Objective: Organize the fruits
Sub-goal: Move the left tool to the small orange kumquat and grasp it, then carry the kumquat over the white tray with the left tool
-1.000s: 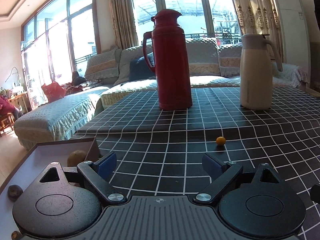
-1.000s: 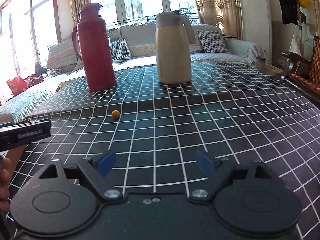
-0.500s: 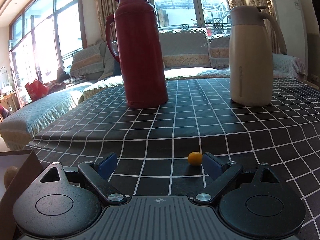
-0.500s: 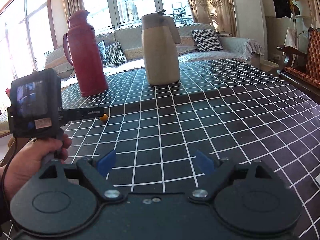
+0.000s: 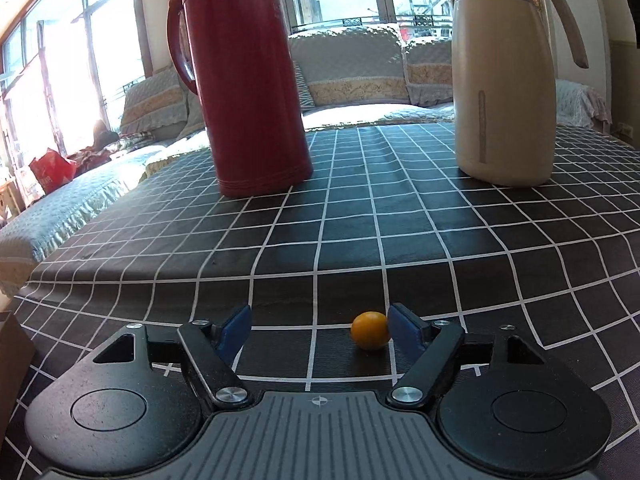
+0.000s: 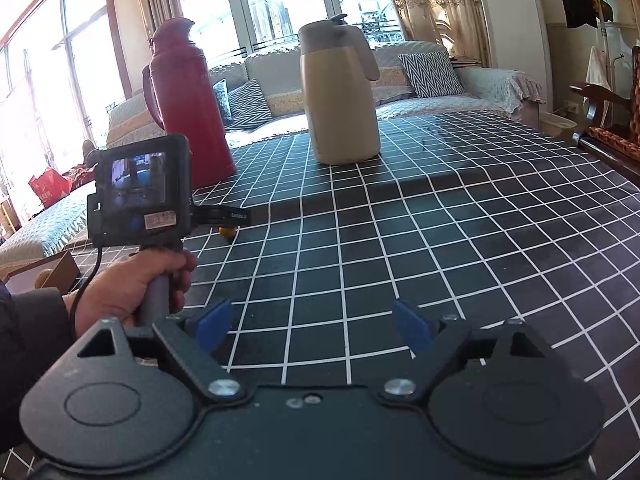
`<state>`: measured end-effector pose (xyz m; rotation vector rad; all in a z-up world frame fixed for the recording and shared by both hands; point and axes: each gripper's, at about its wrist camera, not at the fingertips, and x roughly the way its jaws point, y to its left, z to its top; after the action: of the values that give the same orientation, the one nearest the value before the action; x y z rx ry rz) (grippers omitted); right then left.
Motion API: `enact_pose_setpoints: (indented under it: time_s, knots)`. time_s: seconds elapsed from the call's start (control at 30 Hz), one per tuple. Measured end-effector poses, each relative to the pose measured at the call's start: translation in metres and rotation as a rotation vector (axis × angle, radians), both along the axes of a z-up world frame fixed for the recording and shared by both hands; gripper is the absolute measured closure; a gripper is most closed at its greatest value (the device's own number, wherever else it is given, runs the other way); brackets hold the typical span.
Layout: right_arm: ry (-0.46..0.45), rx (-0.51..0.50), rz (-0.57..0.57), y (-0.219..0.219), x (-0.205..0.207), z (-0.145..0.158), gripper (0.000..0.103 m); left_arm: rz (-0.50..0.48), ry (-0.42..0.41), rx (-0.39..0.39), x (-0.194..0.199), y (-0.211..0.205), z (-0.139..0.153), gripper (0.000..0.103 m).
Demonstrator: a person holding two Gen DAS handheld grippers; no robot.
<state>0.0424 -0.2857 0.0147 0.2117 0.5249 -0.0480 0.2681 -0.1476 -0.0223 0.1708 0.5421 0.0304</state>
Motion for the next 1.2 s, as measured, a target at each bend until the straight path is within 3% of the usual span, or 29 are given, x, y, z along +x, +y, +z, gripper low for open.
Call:
enact_pose_setpoints:
  time_s: [0.1,0.13,0.17,0.3,0.43,0.9,1.2]
  knots:
    - [-0.005,0.018,0.001,-0.001,0.000,0.000,0.016,0.002,0.014,0.011,0.002,-0.002,0.000,0.036]
    - [-0.003,0.025,0.000,-0.001,0.000,-0.001,0.016,-0.010,0.041,0.009,0.006,-0.002,-0.002,0.050]
    - [0.002,0.037,0.003,-0.001,0.001,-0.001,0.016,-0.018,0.071,-0.002,0.008,-0.001,-0.004,0.057]
    - [-0.010,0.053,0.020,0.002,-0.001,0.002,0.016,-0.023,0.072,-0.012,0.008,0.001,-0.004,0.059]
    - [-0.019,0.043,0.026,0.004,-0.002,0.004,0.016,-0.062,0.074,-0.013,0.006,0.001,-0.004,0.078]
    - [-0.028,0.058,0.042,0.007,0.000,0.007,0.016,-0.124,0.022,-0.030,-0.027,0.020,0.008,0.079]
    - [-0.022,0.032,0.051,0.017,0.003,0.006,0.016,-0.122,-0.015,-0.055,-0.068,0.042,0.034,0.079]
